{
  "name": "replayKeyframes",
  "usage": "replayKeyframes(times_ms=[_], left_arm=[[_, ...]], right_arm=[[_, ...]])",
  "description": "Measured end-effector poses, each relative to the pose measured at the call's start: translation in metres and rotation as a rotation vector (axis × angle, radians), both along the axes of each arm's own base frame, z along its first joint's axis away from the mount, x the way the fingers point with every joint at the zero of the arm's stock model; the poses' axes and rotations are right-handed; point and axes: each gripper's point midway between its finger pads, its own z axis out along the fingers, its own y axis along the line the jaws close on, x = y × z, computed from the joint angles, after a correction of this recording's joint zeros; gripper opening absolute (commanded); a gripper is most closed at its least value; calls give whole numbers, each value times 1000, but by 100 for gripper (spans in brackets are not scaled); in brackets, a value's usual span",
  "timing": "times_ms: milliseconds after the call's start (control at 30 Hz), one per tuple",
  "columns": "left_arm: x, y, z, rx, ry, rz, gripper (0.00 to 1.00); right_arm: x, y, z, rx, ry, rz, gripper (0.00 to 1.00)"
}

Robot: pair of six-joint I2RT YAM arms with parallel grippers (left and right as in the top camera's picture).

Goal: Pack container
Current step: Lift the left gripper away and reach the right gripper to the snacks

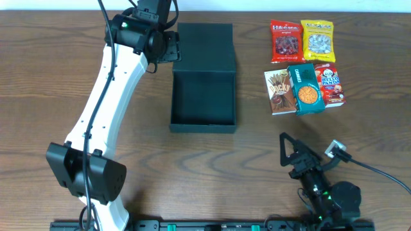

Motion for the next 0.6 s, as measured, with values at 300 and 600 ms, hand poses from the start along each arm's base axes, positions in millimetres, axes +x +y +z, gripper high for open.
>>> replayKeyframes(times_ms=[300, 600], left_arm=[[0, 0, 0, -1, -1, 0, 75], [2, 9, 0, 0, 0, 20, 78]], right_arm=[[3, 3, 20, -17, -92, 19, 99], [18, -4, -7, -148, 70, 39, 99]])
